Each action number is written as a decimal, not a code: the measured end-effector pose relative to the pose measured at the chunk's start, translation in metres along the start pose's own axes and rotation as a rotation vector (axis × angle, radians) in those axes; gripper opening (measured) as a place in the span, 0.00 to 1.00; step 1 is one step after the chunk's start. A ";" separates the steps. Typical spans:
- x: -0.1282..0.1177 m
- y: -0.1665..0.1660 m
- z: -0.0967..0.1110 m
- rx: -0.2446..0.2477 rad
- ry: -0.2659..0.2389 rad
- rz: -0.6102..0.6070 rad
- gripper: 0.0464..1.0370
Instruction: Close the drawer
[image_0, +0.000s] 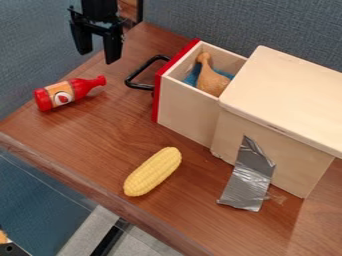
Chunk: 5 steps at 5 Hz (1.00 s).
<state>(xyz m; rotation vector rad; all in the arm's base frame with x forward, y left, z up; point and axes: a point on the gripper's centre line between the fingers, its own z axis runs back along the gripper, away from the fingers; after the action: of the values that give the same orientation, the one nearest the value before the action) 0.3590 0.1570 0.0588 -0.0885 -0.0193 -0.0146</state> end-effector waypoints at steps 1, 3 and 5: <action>0.001 0.005 -0.012 -0.009 0.010 0.006 0.96; 0.012 0.009 -0.012 0.008 -0.065 0.027 0.96; 0.027 -0.001 -0.016 0.024 -0.128 -0.021 0.96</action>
<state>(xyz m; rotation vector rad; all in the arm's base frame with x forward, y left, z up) 0.3864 0.1543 0.0431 -0.0654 -0.1488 -0.0298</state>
